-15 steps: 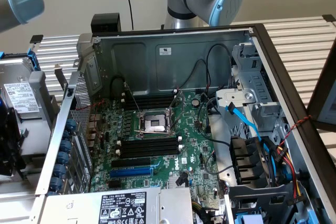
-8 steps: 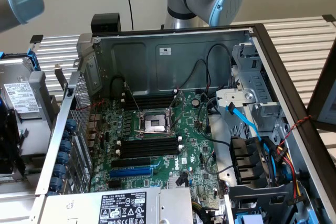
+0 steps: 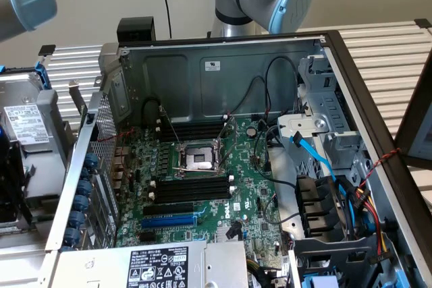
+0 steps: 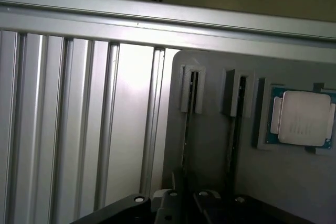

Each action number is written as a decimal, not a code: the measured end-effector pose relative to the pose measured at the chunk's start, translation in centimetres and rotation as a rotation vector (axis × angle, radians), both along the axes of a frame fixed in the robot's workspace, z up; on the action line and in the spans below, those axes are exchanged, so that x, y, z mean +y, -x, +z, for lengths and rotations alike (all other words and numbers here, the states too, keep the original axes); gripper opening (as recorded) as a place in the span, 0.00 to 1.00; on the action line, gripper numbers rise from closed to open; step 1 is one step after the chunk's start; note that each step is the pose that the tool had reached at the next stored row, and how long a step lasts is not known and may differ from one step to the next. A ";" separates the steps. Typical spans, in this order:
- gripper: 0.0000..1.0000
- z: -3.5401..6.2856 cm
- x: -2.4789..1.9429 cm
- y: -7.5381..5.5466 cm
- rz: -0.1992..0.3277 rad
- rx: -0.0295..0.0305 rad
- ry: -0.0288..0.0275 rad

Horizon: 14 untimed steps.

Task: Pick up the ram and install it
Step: 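Pick up the ram and move it above insertion slot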

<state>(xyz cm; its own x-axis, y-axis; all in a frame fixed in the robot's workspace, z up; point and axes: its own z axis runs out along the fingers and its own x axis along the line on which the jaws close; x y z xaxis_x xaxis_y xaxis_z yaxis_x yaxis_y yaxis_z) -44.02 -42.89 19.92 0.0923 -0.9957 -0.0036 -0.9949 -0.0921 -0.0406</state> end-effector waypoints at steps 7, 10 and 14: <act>0.13 0.00 0.00 0.0 0.000 -0.0001 0.0001; 0.13 0.00 0.00 0.0 0.000 0.0000 0.0001; 0.13 0.15 0.00 0.0 0.000 -0.0002 0.0002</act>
